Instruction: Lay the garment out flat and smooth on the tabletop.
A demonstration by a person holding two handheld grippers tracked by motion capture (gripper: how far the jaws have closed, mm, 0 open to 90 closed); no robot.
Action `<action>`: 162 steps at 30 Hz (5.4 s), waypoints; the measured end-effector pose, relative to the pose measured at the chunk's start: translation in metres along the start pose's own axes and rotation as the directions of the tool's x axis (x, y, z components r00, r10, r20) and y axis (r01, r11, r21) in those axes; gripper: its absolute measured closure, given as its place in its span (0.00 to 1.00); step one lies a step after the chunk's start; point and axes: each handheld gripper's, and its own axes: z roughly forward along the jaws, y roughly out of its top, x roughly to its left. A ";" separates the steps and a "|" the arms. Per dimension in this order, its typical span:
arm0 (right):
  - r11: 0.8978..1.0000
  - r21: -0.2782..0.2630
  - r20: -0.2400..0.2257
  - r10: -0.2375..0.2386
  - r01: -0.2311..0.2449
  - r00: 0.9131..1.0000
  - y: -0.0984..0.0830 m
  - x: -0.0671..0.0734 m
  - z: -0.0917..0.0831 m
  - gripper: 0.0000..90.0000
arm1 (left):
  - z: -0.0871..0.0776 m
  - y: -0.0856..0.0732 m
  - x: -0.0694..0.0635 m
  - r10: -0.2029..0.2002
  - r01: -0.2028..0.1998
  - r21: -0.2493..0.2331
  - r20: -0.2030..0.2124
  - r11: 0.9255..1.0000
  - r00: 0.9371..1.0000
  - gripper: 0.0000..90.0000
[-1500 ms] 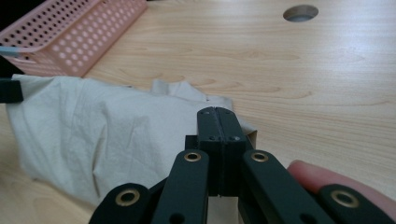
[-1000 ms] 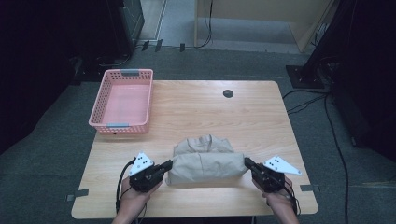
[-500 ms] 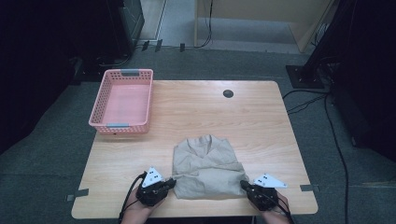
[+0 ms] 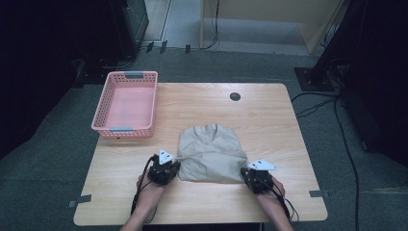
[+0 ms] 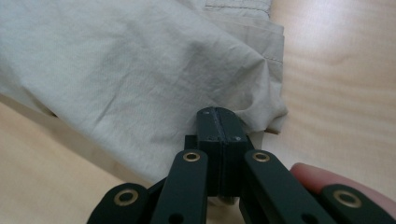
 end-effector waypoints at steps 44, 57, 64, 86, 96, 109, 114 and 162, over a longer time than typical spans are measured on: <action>0.997 0.004 0.017 -0.080 0.080 0.997 0.000 -0.007 0.001 0.73 | -0.006 -0.015 -0.019 0.071 -0.072 -0.035 -0.043 0.997 0.997 0.59; 0.999 0.009 -0.059 0.046 -0.046 0.997 0.037 -0.031 0.004 0.66 | -0.004 0.017 0.038 -0.162 0.156 -0.084 -0.068 0.984 0.984 0.54; 0.982 -0.033 -0.049 0.182 -0.183 0.982 0.073 -0.048 0.026 0.63 | 0.010 0.032 0.043 -0.198 0.198 -0.011 -0.010 0.980 0.980 0.53; 0.984 -0.179 -0.083 0.003 -0.018 0.997 0.078 -0.023 -0.019 0.99 | -0.045 0.033 0.019 -0.073 0.100 -0.164 0.164 0.981 0.984 1.00; 0.967 -0.250 -0.120 -0.077 0.045 0.990 0.027 -0.005 -0.080 0.99 | -0.101 -0.017 -0.012 0.036 0.028 -0.254 0.243 0.967 0.969 1.00; 0.990 -0.042 -0.117 -0.141 0.137 0.983 -0.050 0.014 -0.062 0.98 | -0.064 -0.079 -0.041 0.110 -0.110 -0.013 0.226 0.994 0.968 0.99; 0.986 -0.013 -0.091 -0.170 0.169 0.981 -0.049 0.018 -0.045 0.97 | -0.052 -0.065 -0.041 0.100 -0.100 -0.006 0.180 0.995 0.979 0.99; 0.951 -0.143 -0.024 0.273 -0.274 0.962 0.041 -0.074 -0.037 0.60 | -0.031 0.019 0.035 -0.295 0.337 -0.148 0.249 0.930 0.923 0.51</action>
